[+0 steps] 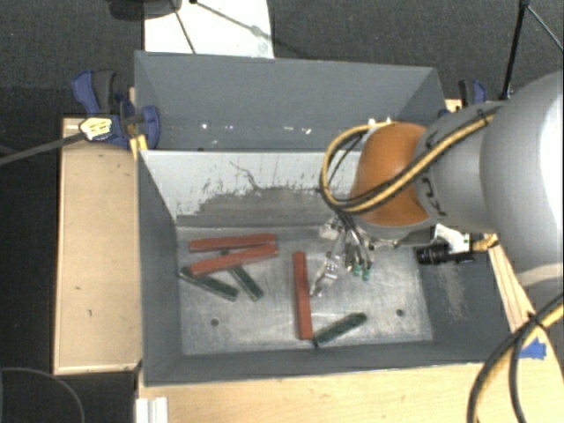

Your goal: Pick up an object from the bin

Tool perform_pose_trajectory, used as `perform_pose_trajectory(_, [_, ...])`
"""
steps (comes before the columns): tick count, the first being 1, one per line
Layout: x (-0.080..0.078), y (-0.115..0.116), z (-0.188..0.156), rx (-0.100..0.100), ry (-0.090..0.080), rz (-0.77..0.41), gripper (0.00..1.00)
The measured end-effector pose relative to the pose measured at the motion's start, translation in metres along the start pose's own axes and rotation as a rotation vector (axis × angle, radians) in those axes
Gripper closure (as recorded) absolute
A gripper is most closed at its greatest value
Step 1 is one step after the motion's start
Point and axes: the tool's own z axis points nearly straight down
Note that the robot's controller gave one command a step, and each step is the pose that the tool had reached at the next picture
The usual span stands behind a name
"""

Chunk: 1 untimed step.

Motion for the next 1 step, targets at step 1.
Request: perform_pose_trajectory(1, [0.0001, 0.0, 0.0, 0.0, 0.0, 0.0, 0.0])
